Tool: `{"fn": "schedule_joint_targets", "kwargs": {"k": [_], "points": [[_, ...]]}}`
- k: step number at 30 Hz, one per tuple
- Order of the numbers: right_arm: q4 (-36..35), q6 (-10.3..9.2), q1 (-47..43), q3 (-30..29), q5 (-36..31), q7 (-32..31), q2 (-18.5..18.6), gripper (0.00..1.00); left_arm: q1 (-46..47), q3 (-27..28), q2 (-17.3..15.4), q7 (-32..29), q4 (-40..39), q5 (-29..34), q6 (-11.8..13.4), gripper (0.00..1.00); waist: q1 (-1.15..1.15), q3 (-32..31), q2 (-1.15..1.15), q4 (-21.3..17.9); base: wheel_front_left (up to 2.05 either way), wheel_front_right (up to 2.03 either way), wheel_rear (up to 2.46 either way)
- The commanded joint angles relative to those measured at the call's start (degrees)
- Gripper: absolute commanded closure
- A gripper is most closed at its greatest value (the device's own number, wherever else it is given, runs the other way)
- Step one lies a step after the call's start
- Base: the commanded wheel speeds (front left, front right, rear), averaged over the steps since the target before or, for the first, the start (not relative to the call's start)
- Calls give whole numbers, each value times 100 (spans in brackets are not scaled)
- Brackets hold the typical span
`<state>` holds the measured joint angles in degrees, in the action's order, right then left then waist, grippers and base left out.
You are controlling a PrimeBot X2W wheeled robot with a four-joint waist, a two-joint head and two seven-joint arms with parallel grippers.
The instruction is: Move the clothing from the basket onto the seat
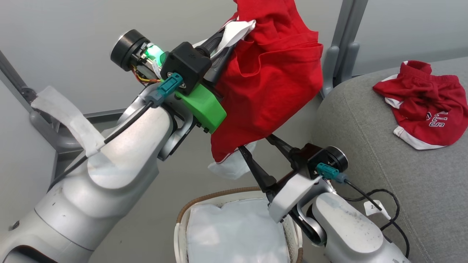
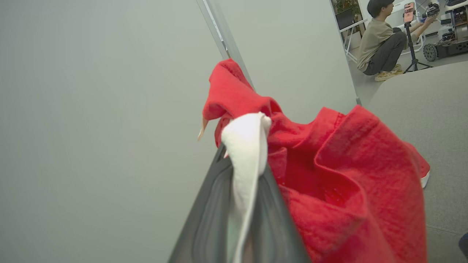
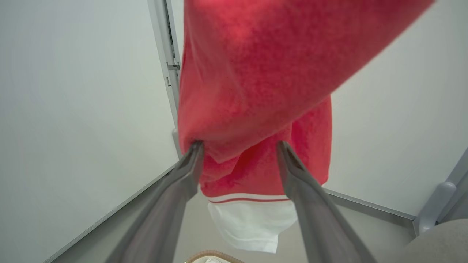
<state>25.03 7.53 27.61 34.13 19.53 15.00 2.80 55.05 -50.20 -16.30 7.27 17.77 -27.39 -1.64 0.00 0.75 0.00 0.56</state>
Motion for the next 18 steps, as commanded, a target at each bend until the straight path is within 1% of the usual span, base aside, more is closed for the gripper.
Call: {"fn": "schedule_joint_targets", "kwargs": {"k": [1, 5, 8, 14, 15, 16, 18], "points": [[16, -8, 94, 42, 179, 27, 18, 0, 113, -15, 48, 8, 17, 50, -10, 100, 0, 11, 0, 39, 0, 0, 0], [-84, -8, 266, 153, 522, 27, 23, 0, 148, -89, 123, 17, 29, 58, -31, 100, 0, 24, 0, 81, 0, 0, 0], [-208, -7, 361, 181, 580, 27, 17, 0, 141, -127, 156, 6, 14, 56, -40, 100, 0, 36, 0, 89, 0, 0, 0], [-517, -8, 438, -17, 617, 27, 20, 0, 81, -170, 178, -5, -26, -16, -40, 100, 0, 80, 0, 88, 0, 0, 0], [-526, -8, 442, -63, 575, 27, 20, 15, 65, -173, 181, -3, -35, -30, -43, 100, 0, 91, 0, 89, 0, 0, 0], [-522, -8, 443, -103, 537, 27, 20, 56, 48, -173, 185, 0, -40, -54, -43, 100, 0, 98, 0, 90, 0, 0, 0], [-478, -7, 454, -157, 419, 27, 19, 88, 0, -167, 191, 9, -59, -87, -33, 100, 0, 116, 0, 95, 0, 0, 0]]}}
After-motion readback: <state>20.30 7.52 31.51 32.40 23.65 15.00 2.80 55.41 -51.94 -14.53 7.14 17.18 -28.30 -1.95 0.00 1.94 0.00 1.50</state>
